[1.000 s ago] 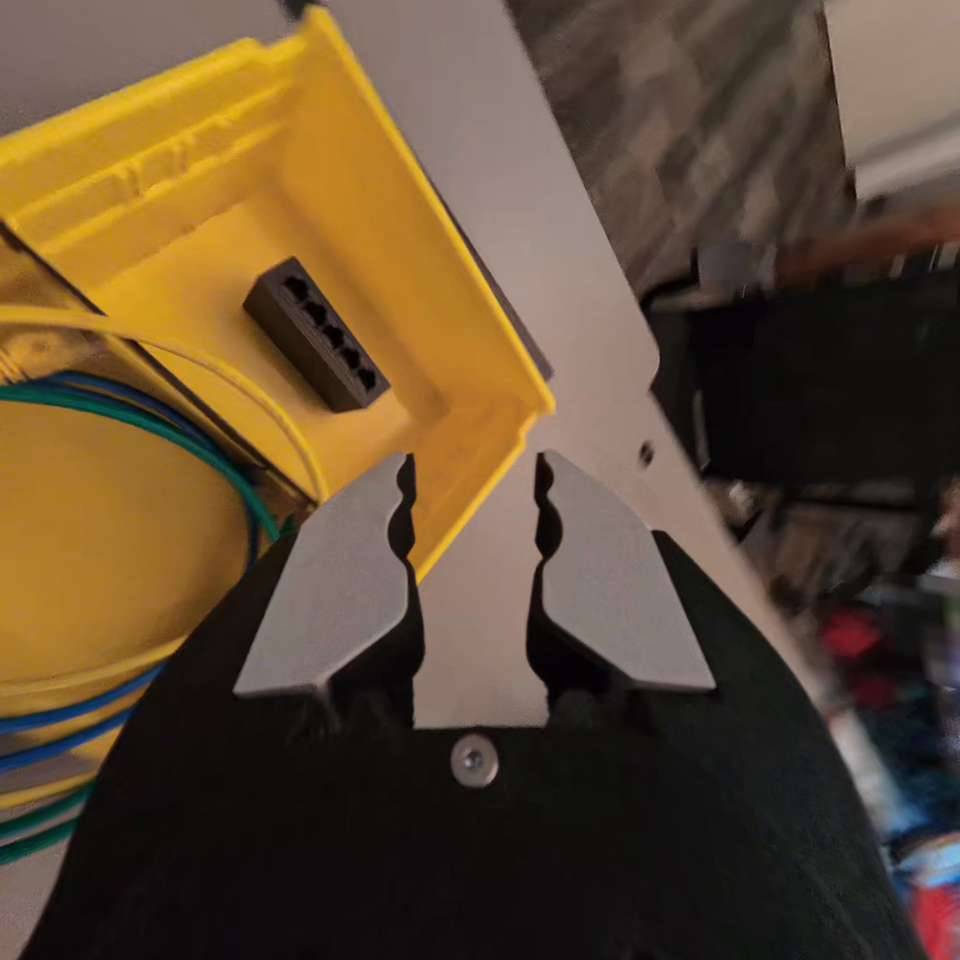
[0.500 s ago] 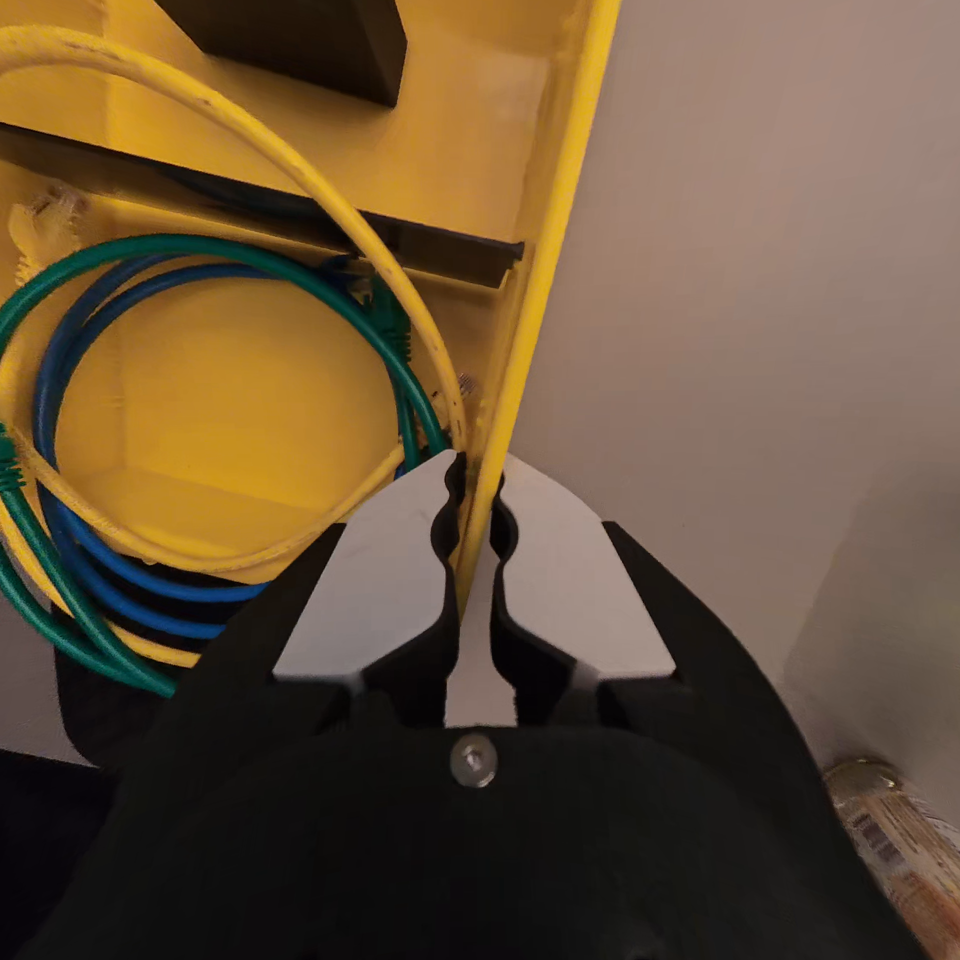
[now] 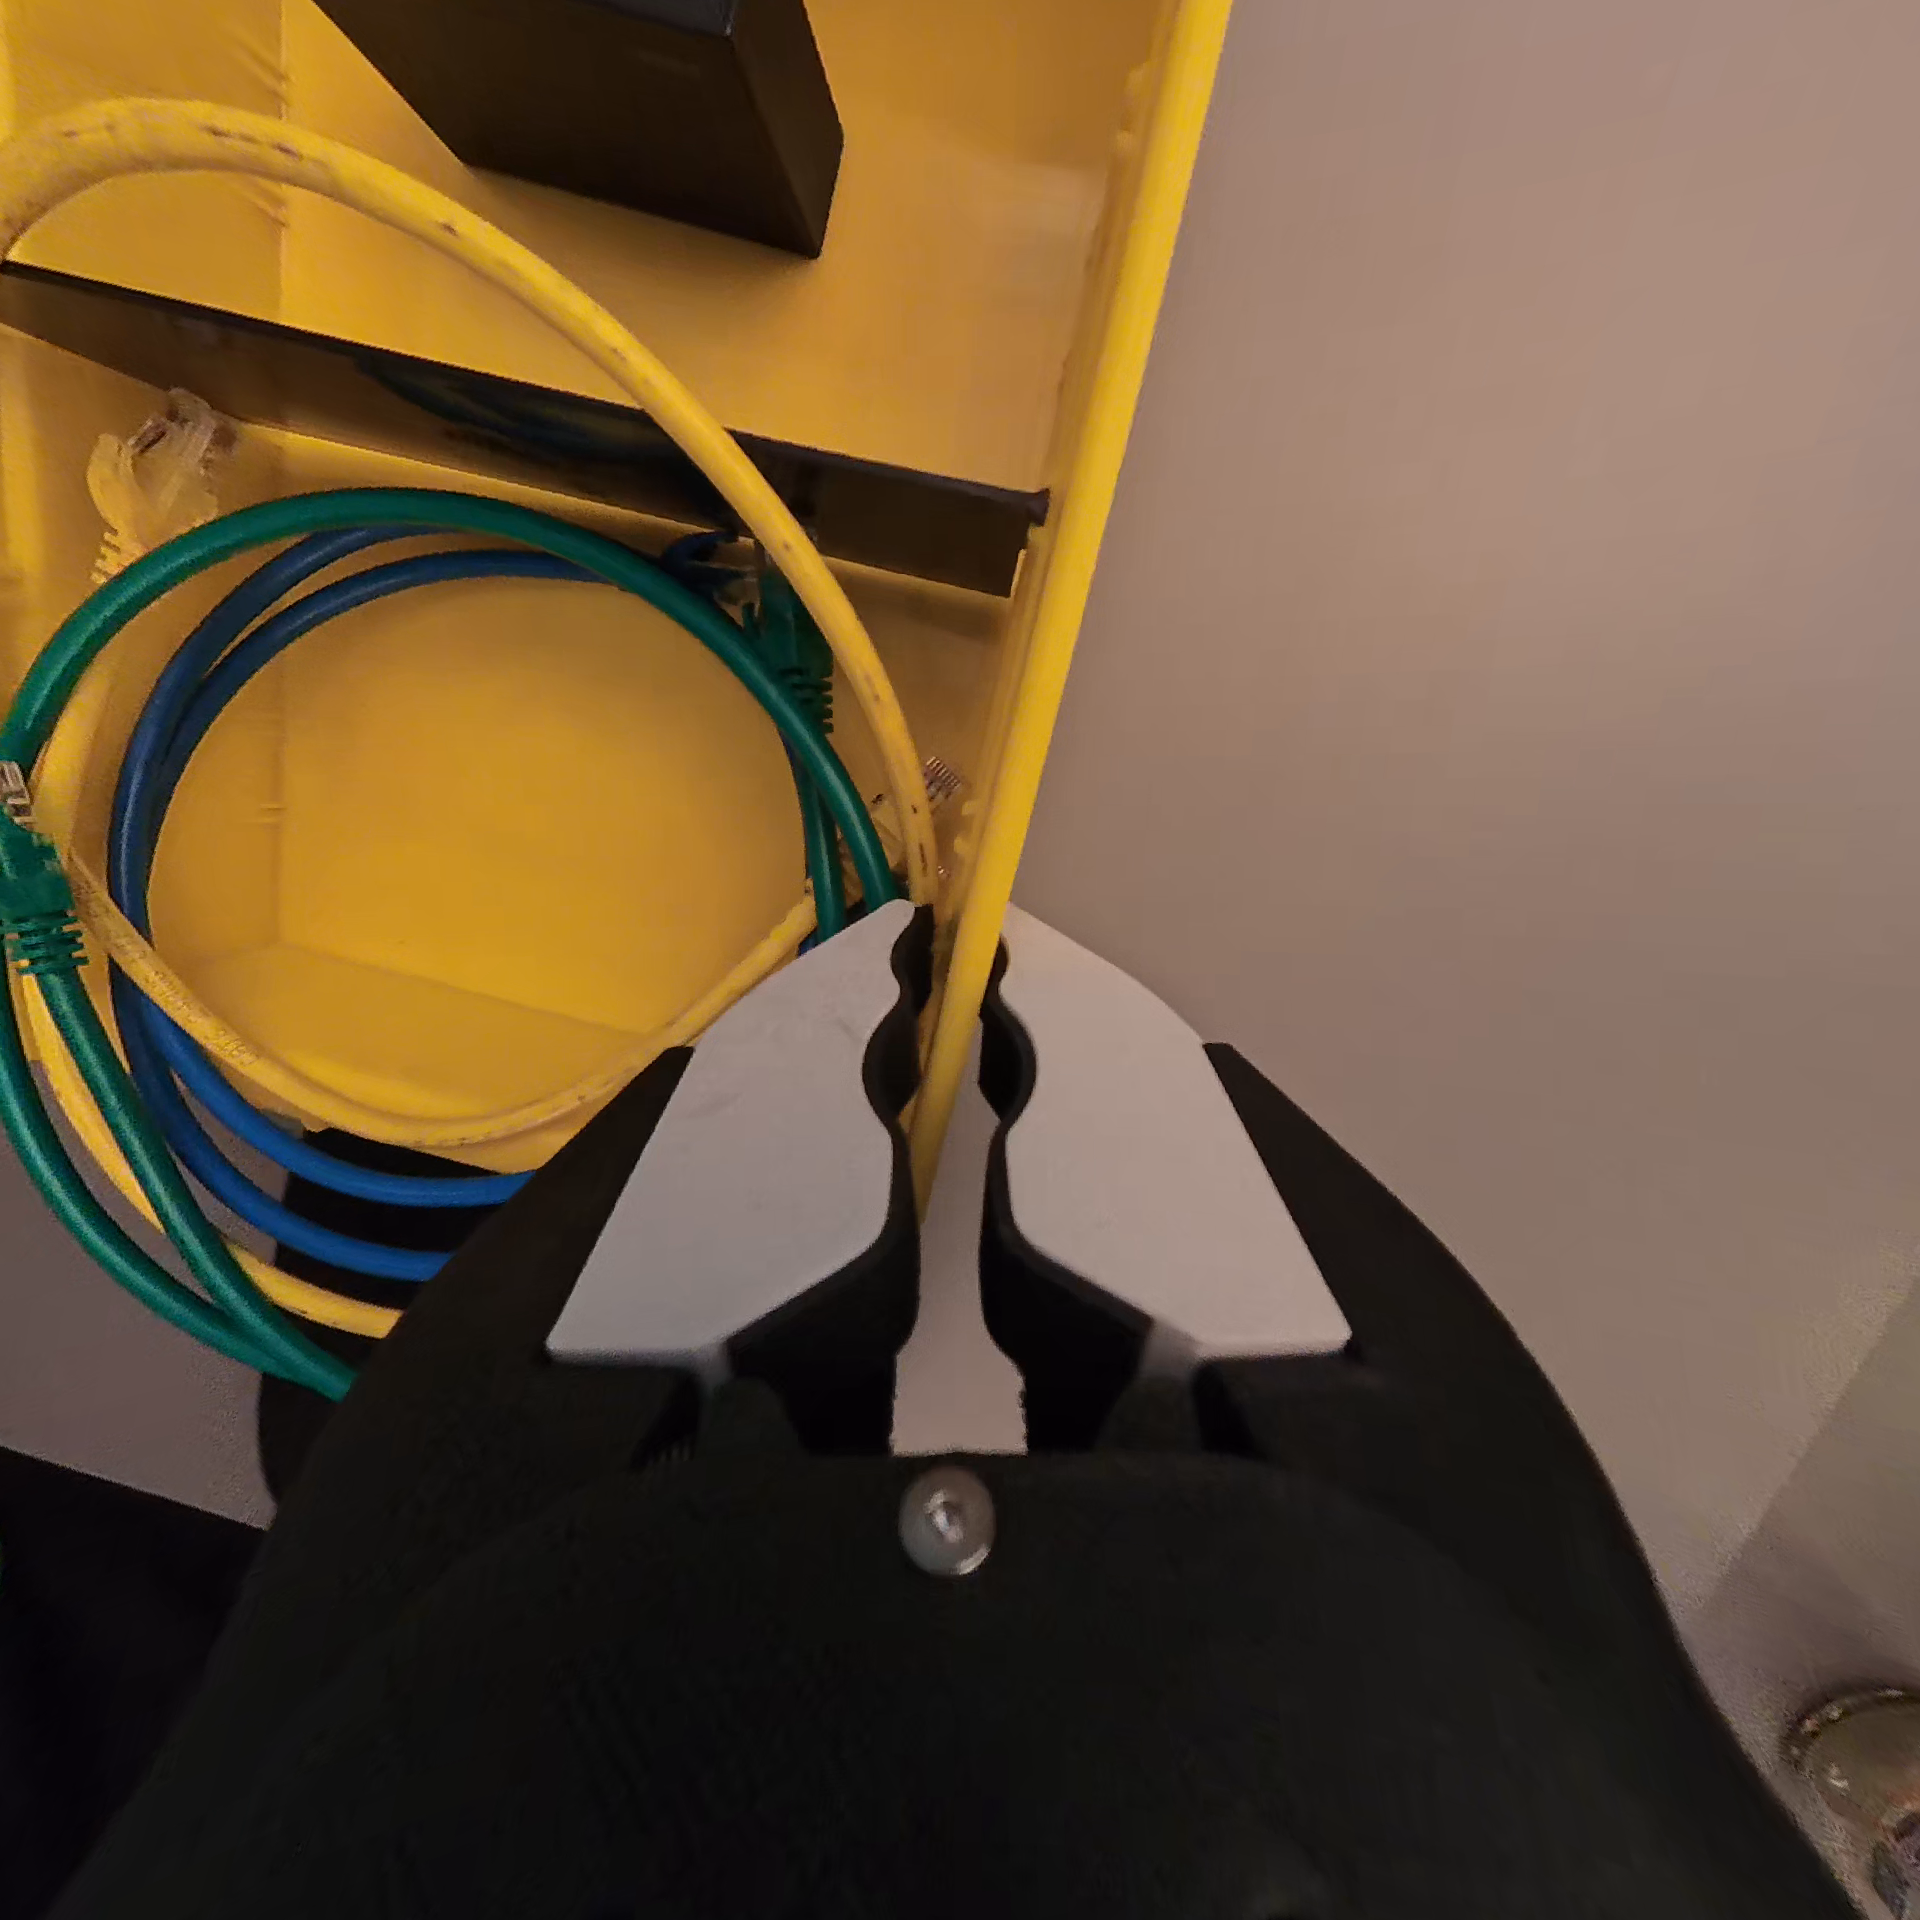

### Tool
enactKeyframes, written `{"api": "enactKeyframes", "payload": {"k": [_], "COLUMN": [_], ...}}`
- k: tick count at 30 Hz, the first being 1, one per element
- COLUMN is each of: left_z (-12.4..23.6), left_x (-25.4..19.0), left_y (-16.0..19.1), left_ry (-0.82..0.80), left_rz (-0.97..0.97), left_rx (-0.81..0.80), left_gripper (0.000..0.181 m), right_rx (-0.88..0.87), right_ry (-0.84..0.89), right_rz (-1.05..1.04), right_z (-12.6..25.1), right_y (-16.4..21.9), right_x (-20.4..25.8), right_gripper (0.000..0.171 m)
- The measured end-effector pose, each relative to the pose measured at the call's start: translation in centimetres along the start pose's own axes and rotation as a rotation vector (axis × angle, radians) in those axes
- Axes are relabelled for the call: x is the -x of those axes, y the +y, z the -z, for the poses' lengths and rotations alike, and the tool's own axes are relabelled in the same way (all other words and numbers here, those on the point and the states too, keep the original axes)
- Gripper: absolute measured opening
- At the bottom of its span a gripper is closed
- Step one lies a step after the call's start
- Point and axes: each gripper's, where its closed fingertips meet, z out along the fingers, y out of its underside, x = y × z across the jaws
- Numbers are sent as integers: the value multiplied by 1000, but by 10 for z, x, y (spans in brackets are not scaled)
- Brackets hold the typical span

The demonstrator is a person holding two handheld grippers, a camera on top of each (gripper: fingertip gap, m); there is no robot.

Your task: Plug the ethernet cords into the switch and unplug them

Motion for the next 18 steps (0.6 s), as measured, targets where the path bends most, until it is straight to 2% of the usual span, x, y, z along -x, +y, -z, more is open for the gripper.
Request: {"api": "enactKeyframes", "payload": {"k": [4, 15, 17, 18], "left_z": [-4, -16, -17, -16], "left_x": [-17, -92, -107, -114], "left_y": [-5, -24, -22, -20], "left_ry": [-27, -45, -8, 23], "left_rz": [-87, -304, -307, -316], "left_rx": [22, 80, 88, 90], "left_gripper": [7, 14, 15, 18], "right_rx": [7, -6, -4, -14], "right_ry": [15, 26, 27, 68], "right_rz": [-4, 45, 60, 55], "right_z": [-6, -24, -23, -18], "right_y": [-7, -34, -35, -37], "right_x": [28, 92, 101, 98], "right_gripper": [8, 9, 12, 20]}}
